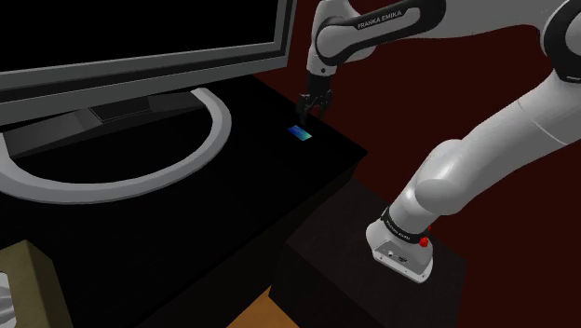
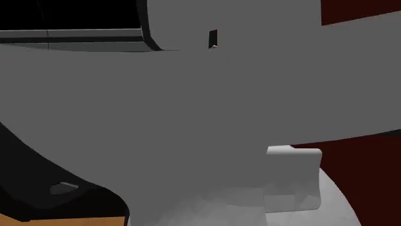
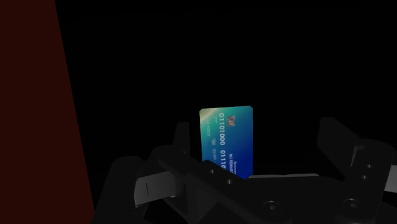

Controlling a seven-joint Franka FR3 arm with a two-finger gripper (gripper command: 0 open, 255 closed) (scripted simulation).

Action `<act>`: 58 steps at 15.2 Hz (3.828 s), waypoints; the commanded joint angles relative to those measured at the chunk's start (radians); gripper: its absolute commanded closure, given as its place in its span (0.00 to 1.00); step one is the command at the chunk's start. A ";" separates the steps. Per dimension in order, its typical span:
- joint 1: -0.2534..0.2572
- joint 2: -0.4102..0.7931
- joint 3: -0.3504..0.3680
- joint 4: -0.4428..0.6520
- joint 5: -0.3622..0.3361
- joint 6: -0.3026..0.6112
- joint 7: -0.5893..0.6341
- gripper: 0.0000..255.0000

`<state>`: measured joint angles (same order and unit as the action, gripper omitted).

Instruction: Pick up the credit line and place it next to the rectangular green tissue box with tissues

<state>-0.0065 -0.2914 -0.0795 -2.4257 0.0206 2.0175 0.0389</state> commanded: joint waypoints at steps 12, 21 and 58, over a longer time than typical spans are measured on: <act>-0.004 0.124 -0.012 -0.069 -0.001 0.166 -0.028 0.00; -0.004 0.124 -0.012 -0.068 -0.001 0.164 -0.028 1.00; -0.006 -0.045 -0.003 0.205 -0.015 -0.277 -0.005 1.00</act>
<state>-0.0126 -0.3329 -0.0833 -2.2319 0.0060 1.7562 0.0328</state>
